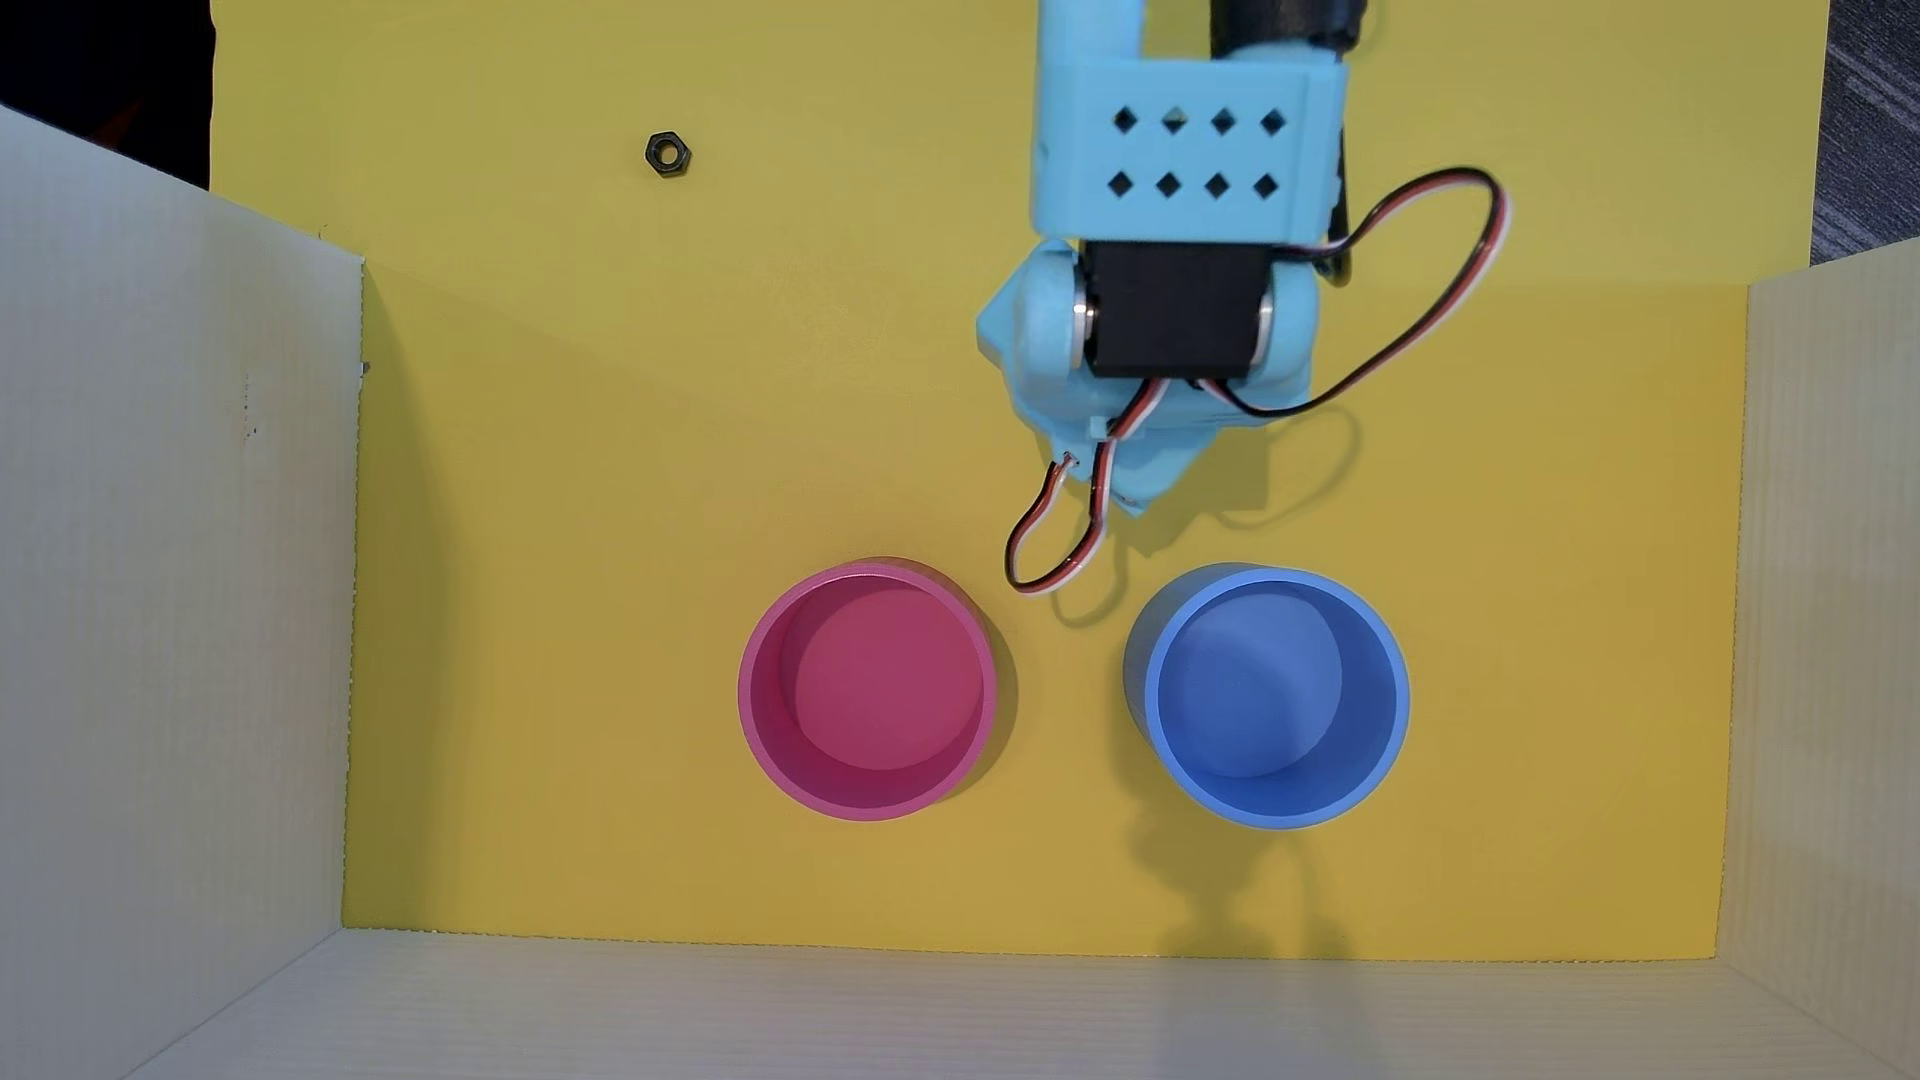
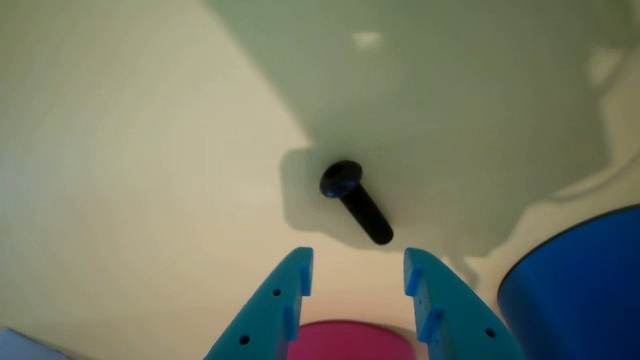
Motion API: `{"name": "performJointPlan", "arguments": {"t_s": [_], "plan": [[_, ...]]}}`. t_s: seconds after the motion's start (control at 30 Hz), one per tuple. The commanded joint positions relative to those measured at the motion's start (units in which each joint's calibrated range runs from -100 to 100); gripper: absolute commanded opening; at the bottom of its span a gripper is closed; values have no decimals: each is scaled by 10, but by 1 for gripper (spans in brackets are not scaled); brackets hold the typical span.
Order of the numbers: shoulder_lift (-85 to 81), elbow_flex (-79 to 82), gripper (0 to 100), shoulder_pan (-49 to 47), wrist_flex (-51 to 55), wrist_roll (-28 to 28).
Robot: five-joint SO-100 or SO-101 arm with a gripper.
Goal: Pick up the bolt and place it in the pink box
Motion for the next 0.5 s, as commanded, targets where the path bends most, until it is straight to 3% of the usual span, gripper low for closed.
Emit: {"name": "performJointPlan", "arguments": {"t_s": [0.0, 0.47], "plan": [[18, -16, 14, 0, -13, 3], [63, -21, 11, 0, -37, 2]]}}
